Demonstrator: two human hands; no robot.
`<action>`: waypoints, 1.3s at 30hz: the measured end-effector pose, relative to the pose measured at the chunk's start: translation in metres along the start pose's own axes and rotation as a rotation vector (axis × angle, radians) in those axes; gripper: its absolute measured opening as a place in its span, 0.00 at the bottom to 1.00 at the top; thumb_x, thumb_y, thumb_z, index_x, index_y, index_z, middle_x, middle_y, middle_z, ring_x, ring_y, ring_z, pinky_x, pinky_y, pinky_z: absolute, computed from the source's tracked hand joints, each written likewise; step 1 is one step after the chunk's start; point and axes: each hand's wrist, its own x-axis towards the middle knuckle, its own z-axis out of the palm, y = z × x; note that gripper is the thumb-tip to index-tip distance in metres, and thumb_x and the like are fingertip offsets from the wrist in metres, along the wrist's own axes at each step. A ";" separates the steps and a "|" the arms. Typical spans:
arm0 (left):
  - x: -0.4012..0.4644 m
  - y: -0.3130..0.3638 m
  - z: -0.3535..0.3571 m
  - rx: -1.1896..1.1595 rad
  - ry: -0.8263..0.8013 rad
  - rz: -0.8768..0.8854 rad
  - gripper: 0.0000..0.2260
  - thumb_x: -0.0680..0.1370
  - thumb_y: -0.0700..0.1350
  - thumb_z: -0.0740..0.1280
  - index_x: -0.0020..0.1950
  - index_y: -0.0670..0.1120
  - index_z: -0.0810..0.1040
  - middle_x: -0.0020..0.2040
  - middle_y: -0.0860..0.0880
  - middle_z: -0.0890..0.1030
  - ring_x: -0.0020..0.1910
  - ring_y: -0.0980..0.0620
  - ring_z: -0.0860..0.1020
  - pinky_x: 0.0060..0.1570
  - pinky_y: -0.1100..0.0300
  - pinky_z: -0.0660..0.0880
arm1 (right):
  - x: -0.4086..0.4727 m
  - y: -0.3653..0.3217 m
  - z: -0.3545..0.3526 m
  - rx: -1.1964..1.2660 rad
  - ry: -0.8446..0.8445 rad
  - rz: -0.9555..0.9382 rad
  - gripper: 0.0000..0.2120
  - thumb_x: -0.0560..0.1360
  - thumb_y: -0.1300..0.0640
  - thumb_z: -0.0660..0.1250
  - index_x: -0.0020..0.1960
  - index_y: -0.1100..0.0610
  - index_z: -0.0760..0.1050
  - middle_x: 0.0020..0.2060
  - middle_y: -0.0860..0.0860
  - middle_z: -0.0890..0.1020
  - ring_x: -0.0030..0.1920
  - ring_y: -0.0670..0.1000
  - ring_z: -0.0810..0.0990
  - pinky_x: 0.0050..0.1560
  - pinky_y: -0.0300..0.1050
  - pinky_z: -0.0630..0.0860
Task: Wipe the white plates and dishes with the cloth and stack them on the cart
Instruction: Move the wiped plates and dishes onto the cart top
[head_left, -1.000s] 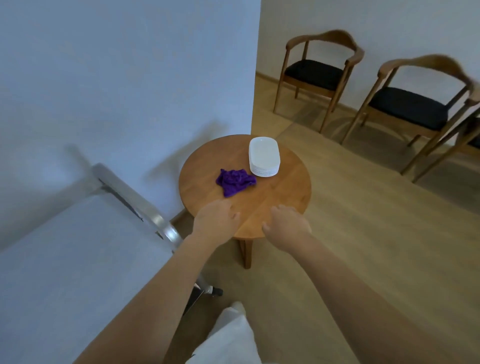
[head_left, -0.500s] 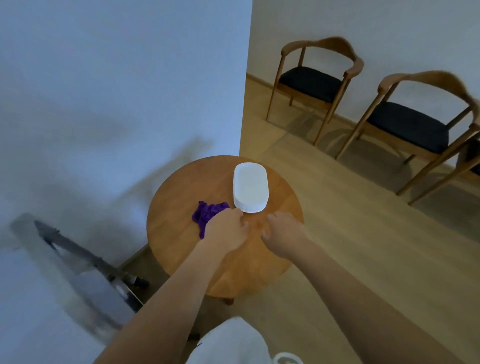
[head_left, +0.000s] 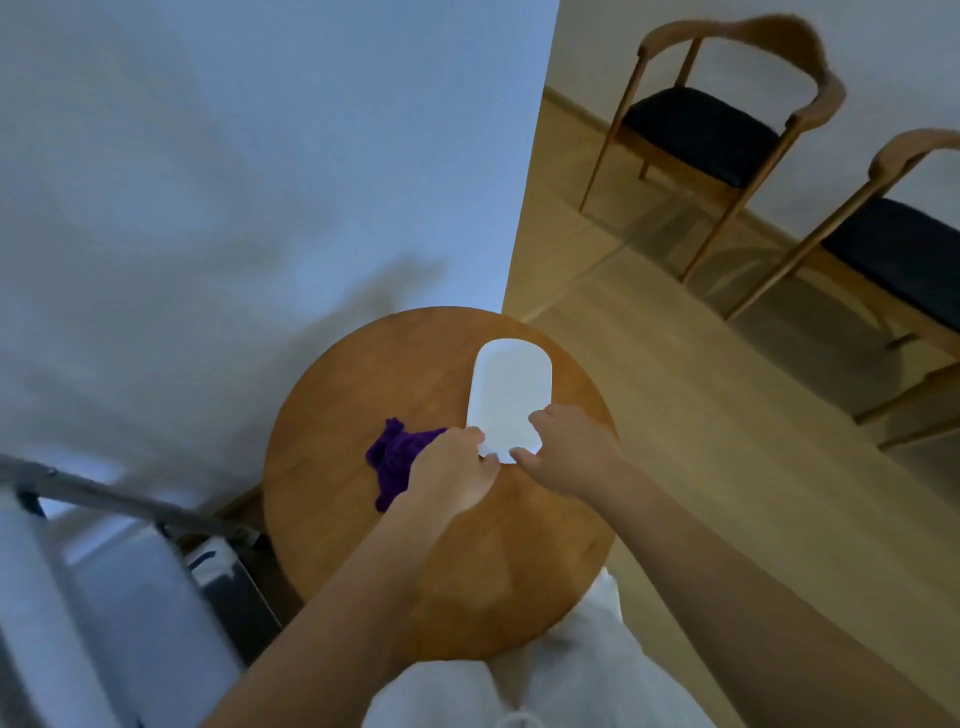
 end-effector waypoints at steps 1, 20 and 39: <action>0.009 0.003 0.005 -0.016 0.003 -0.024 0.17 0.81 0.51 0.60 0.68 0.47 0.73 0.62 0.50 0.78 0.58 0.52 0.77 0.51 0.61 0.73 | 0.011 0.010 0.002 -0.015 -0.018 -0.042 0.19 0.76 0.41 0.58 0.55 0.56 0.72 0.50 0.50 0.76 0.51 0.50 0.73 0.44 0.43 0.73; 0.097 0.041 0.126 -0.835 0.367 -1.045 0.32 0.80 0.59 0.59 0.78 0.44 0.54 0.77 0.45 0.60 0.76 0.45 0.58 0.72 0.49 0.59 | 0.231 0.158 0.068 -0.027 -0.311 -0.442 0.30 0.78 0.44 0.56 0.74 0.58 0.56 0.72 0.56 0.63 0.71 0.56 0.60 0.68 0.52 0.60; 0.156 0.032 0.143 -1.860 0.642 -1.566 0.17 0.79 0.63 0.56 0.41 0.52 0.72 0.40 0.53 0.78 0.39 0.54 0.77 0.46 0.57 0.72 | 0.289 0.126 0.103 0.565 -0.703 0.110 0.29 0.79 0.36 0.47 0.68 0.53 0.69 0.52 0.47 0.70 0.49 0.47 0.68 0.52 0.43 0.62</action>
